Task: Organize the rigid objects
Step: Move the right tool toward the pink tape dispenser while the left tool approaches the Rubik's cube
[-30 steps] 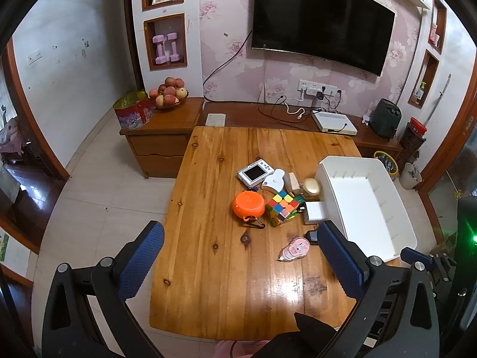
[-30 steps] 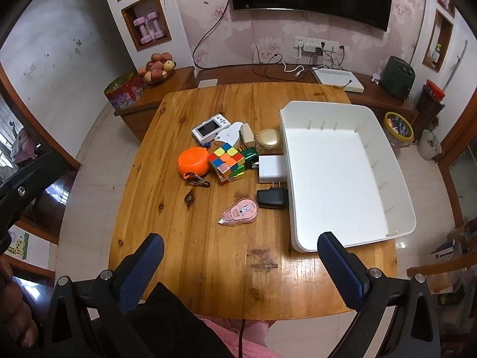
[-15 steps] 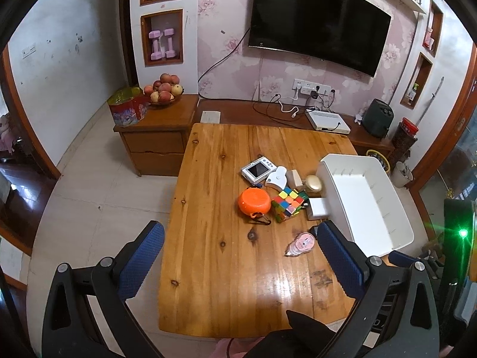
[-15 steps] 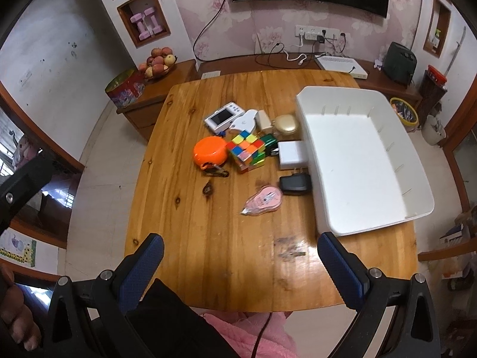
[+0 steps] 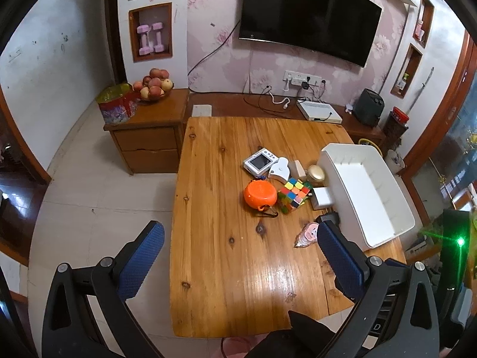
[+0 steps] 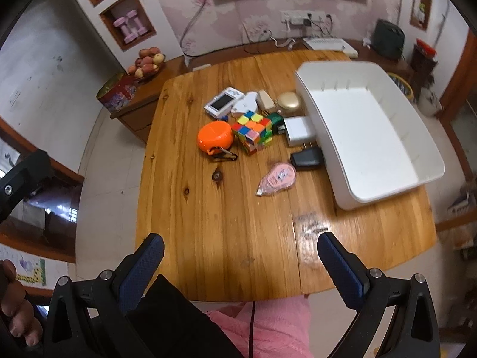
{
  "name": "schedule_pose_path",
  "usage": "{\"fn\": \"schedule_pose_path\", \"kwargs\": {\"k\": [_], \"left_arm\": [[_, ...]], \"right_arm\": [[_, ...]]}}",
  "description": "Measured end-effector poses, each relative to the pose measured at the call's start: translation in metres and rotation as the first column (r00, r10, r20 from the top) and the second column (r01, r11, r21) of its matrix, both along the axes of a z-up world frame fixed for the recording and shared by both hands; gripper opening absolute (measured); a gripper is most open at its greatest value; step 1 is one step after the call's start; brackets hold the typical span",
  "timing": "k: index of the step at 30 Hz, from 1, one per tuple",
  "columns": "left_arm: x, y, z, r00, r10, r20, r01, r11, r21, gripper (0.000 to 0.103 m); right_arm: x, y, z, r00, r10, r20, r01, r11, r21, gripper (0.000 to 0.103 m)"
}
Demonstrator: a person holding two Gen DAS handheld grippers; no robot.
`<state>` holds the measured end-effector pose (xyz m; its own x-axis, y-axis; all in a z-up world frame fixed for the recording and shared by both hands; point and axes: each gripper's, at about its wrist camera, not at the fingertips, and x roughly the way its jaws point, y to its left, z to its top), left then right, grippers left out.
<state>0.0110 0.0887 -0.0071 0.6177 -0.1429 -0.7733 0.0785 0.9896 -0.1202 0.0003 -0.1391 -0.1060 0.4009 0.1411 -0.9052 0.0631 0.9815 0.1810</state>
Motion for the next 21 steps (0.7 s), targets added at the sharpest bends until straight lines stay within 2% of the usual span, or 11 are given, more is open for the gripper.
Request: {"fn": "schedule_pose_path", "kwargs": {"k": [8, 13, 17, 21], "left_arm": [[0.006, -0.01, -0.009, 0.997, -0.059, -0.053, 0.058, 0.998, -0.03, 0.102], [0.015, -0.014, -0.016, 0.994, -0.059, -0.094, 0.056, 0.998, -0.03, 0.102], [0.027, -0.016, -0.021, 0.991, -0.044, -0.124, 0.044, 0.999, -0.002, 0.102], [0.037, -0.025, -0.03, 0.986, -0.072, -0.151, 0.078, 0.996, 0.037, 0.102]], "right_arm": [[0.0, -0.021, -0.011, 0.994, -0.09, -0.062, 0.093, 0.994, 0.049, 0.103], [0.015, -0.036, -0.023, 0.986, -0.13, -0.108, 0.142, 0.983, 0.113, 0.103], [0.034, -0.048, -0.037, 0.972, -0.177, -0.155, 0.205, 0.959, 0.195, 0.103], [0.052, -0.052, -0.056, 0.954, -0.217, -0.208, 0.266, 0.931, 0.249, 0.103]]}}
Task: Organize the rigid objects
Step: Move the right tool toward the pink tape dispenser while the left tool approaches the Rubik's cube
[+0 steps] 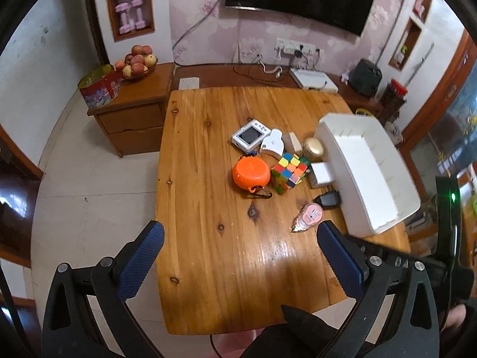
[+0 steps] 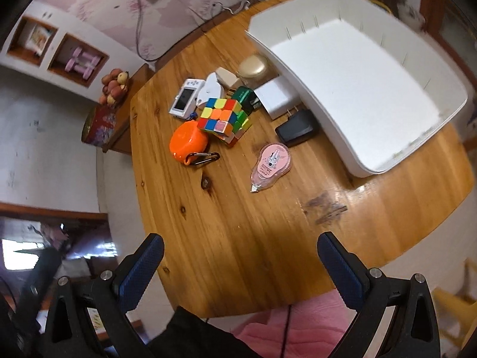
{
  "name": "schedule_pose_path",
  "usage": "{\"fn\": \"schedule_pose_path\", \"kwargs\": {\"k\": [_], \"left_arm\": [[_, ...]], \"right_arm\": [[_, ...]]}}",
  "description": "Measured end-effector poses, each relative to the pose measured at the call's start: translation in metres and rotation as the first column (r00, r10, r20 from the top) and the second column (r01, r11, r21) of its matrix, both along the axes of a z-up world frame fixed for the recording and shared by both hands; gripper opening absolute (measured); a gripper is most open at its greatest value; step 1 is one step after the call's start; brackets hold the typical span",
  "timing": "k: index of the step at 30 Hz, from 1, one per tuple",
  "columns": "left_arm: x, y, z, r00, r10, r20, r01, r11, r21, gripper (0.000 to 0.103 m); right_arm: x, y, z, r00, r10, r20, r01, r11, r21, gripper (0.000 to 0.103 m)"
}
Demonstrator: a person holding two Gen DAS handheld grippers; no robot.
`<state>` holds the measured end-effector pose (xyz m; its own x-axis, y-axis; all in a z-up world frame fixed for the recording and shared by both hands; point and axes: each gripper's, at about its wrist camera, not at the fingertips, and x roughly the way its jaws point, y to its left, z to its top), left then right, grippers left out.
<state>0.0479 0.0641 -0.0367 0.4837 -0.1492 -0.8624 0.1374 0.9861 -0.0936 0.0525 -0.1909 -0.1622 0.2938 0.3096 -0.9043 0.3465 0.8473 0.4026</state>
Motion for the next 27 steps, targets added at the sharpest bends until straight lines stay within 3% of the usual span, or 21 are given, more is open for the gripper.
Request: {"fn": "schedule_pose_path", "kwargs": {"k": [9, 16, 24, 27], "left_arm": [[0.032, -0.02, -0.026, 0.988, -0.116, -0.1, 0.123, 0.99, 0.075, 0.102], [0.068, -0.031, -0.037, 0.974, -0.174, -0.143, 0.191, 0.974, 0.118, 0.102], [0.114, -0.049, -0.042, 0.965, -0.215, -0.15, 0.234, 0.965, 0.121, 0.102], [0.131, -0.057, -0.047, 0.961, -0.218, -0.172, 0.239, 0.965, 0.109, 0.102]], "right_arm": [[0.026, -0.007, -0.034, 0.992, -0.121, -0.041, 0.122, 0.992, 0.04, 0.103], [0.045, -0.011, -0.056, 0.982, -0.18, -0.058, 0.181, 0.983, 0.011, 0.098], [0.061, -0.009, -0.073, 0.979, -0.189, -0.071, 0.186, 0.981, -0.046, 0.094], [0.066, -0.009, -0.08, 0.979, -0.186, -0.081, 0.181, 0.981, -0.066, 0.088]]}}
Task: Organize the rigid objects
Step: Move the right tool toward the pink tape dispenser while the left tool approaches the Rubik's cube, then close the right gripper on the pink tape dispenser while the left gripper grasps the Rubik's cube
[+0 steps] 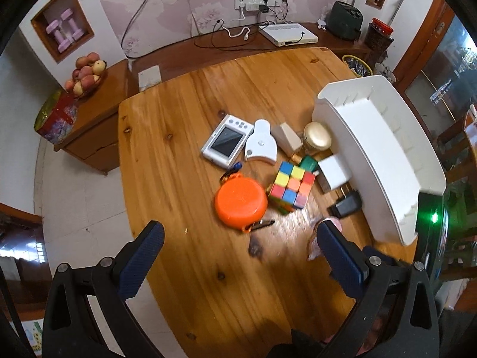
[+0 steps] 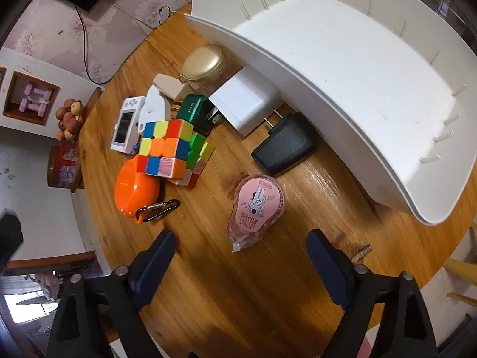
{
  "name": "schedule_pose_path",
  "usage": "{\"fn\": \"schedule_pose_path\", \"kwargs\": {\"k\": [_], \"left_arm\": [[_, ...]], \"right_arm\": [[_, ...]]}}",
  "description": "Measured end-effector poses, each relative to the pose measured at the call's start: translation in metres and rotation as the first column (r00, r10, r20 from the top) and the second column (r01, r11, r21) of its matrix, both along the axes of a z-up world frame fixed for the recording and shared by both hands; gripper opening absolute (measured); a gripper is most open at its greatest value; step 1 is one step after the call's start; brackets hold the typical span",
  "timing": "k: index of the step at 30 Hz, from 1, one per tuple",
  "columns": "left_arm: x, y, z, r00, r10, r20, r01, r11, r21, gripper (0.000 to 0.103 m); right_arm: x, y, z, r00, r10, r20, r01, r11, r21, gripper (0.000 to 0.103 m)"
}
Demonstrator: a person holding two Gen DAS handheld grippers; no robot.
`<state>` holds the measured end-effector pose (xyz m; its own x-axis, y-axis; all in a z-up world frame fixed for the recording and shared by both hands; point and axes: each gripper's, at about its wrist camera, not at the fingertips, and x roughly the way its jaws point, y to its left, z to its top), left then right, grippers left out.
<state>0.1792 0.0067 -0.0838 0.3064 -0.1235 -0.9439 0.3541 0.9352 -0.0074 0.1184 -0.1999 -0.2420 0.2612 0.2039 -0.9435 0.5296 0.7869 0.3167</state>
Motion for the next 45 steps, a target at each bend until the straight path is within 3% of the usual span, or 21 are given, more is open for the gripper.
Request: {"fn": "schedule_pose_path", "kwargs": {"k": [12, 19, 30, 34, 40, 45], "left_arm": [[0.052, -0.046, -0.053, 0.983, -0.031, -0.183, 0.036, 0.999, 0.023, 0.102], [0.067, -0.063, -0.085, 0.958, -0.025, -0.285, 0.035, 0.999, 0.031, 0.102], [0.079, -0.078, -0.12, 0.932, -0.026, -0.362, 0.058, 0.995, 0.079, 0.102], [0.08, -0.082, -0.131, 0.924, -0.028, -0.382, 0.066, 0.994, 0.086, 0.102], [0.08, -0.089, -0.143, 0.912, -0.042, -0.408, 0.087, 0.992, 0.093, 0.099], [0.075, -0.092, -0.146, 0.919, -0.042, -0.392, 0.094, 0.989, 0.114, 0.098]], "right_arm": [[0.017, 0.008, -0.026, 0.996, 0.052, -0.073, -0.052, 0.999, 0.004, 0.085], [0.021, 0.011, -0.037, 0.989, 0.093, -0.111, -0.094, 0.996, 0.001, 0.074], [0.026, 0.0, -0.046, 0.986, 0.098, -0.137, -0.098, 0.995, 0.009, 0.063], [0.025, -0.013, -0.043, 0.985, 0.094, -0.142, -0.095, 0.995, 0.0, 0.052], [0.024, -0.028, -0.041, 0.987, 0.097, -0.13, -0.094, 0.995, 0.027, 0.049], [0.026, -0.039, -0.036, 0.987, 0.118, -0.109, -0.116, 0.993, 0.024, 0.038]]}}
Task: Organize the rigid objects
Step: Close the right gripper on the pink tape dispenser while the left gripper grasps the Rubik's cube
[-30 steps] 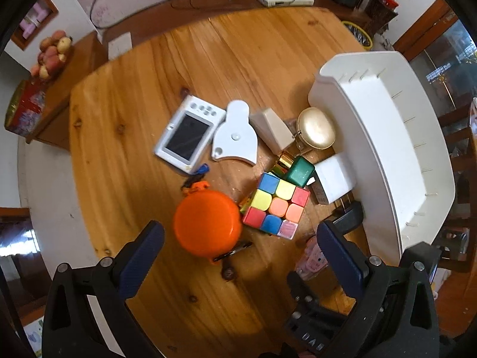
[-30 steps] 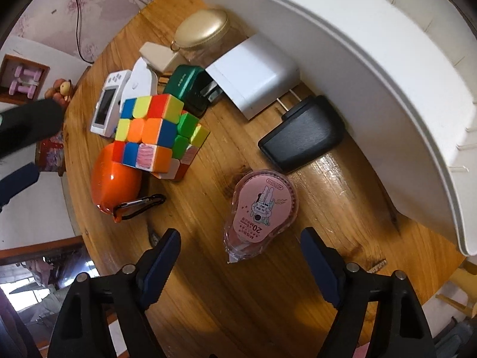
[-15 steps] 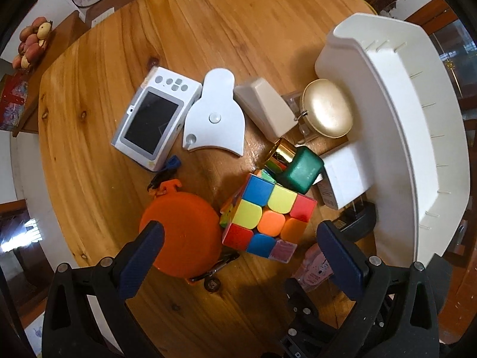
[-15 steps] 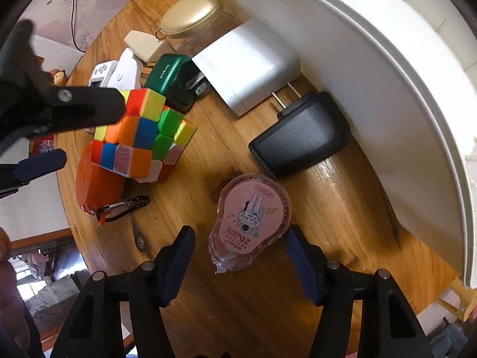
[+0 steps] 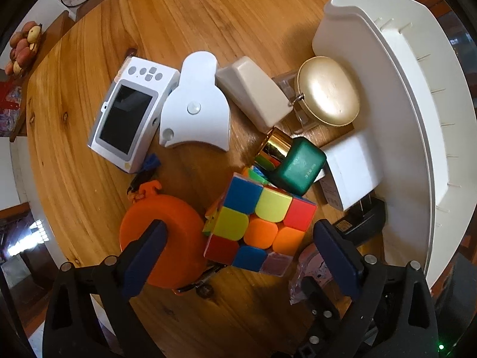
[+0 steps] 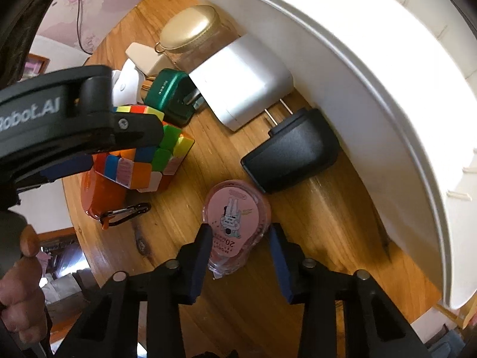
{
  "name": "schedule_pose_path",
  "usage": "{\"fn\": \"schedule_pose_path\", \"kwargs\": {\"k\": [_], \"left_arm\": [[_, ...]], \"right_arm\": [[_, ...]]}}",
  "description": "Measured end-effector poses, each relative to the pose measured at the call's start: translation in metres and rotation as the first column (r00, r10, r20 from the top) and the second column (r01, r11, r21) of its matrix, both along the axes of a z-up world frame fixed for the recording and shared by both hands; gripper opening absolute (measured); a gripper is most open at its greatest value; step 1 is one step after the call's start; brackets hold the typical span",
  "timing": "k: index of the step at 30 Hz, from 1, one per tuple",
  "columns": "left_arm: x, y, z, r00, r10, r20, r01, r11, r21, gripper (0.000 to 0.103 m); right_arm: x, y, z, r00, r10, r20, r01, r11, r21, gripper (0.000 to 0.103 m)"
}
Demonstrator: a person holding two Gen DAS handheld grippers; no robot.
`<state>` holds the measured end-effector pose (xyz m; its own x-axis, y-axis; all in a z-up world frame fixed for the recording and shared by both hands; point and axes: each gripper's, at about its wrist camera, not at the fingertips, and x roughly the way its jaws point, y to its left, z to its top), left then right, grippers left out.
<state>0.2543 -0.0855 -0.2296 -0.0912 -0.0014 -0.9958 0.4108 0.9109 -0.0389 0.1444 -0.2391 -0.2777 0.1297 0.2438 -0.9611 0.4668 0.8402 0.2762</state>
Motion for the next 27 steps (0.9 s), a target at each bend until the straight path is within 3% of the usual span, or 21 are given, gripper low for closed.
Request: {"fn": "schedule_pose_path", "kwargs": {"k": [7, 18, 24, 27], "left_arm": [[0.008, -0.003, -0.001, 1.0, -0.008, 0.015, 0.007, 1.0, 0.019, 0.094], [0.01, -0.019, -0.001, 0.998, -0.056, 0.028, 0.055, 0.998, 0.027, 0.085], [0.013, -0.032, -0.007, 0.997, -0.078, 0.026, 0.077, 0.997, 0.023, 0.085], [0.015, -0.035, -0.01, 0.997, -0.074, 0.015, 0.074, 0.997, 0.01, 0.085]], "right_arm": [[0.003, -0.009, 0.004, 1.0, 0.011, 0.011, -0.011, 1.0, 0.028, 0.029], [0.004, -0.011, 0.007, 1.0, 0.026, 0.007, -0.026, 0.999, 0.025, 0.03], [0.007, -0.006, 0.005, 0.999, 0.052, 0.001, -0.052, 0.998, 0.025, 0.042], [0.008, -0.002, 0.005, 0.997, 0.075, 0.001, -0.075, 0.997, 0.011, 0.053]]}}
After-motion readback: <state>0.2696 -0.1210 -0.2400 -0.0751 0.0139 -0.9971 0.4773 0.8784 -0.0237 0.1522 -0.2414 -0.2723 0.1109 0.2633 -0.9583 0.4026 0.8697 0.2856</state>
